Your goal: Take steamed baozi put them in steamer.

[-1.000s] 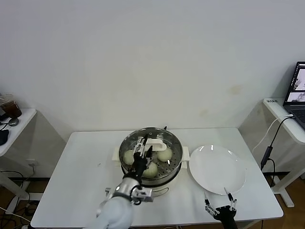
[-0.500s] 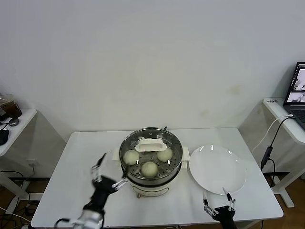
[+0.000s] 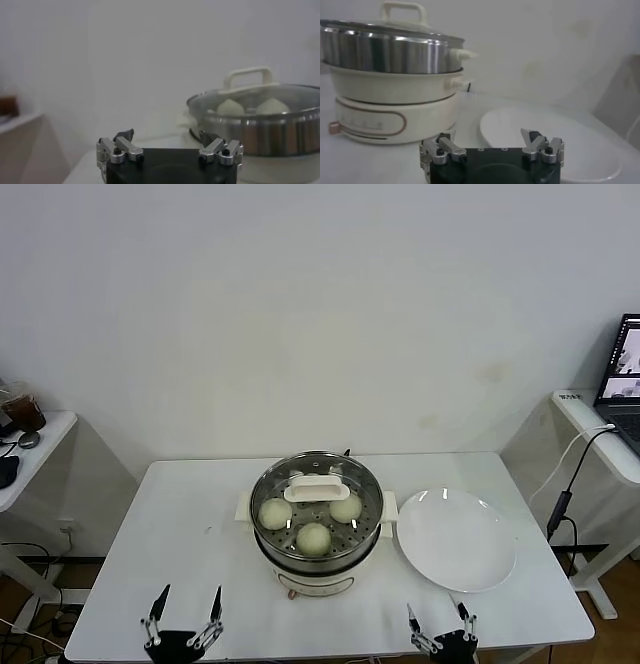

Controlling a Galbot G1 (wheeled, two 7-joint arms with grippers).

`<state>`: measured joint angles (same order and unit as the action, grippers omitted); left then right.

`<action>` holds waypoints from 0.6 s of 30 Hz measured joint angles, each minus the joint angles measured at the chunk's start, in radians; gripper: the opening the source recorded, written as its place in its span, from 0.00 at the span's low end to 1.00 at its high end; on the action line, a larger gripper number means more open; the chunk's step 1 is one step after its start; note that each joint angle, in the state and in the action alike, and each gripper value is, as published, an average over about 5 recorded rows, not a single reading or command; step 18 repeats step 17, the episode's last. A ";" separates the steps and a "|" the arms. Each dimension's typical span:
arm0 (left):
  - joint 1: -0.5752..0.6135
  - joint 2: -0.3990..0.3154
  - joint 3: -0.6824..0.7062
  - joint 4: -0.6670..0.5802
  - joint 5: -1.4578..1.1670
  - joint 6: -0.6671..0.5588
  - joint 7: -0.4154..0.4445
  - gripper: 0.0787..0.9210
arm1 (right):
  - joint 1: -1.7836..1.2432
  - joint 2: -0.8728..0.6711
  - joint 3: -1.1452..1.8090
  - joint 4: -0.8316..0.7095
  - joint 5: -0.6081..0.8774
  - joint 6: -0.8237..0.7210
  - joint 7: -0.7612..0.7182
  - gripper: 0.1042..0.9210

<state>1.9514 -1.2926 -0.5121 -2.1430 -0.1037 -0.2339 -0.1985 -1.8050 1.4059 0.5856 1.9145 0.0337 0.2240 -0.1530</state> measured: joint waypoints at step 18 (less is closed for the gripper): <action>0.047 -0.022 -0.040 0.085 -0.070 -0.075 0.070 0.88 | -0.014 0.010 -0.044 0.006 -0.016 0.007 0.015 0.88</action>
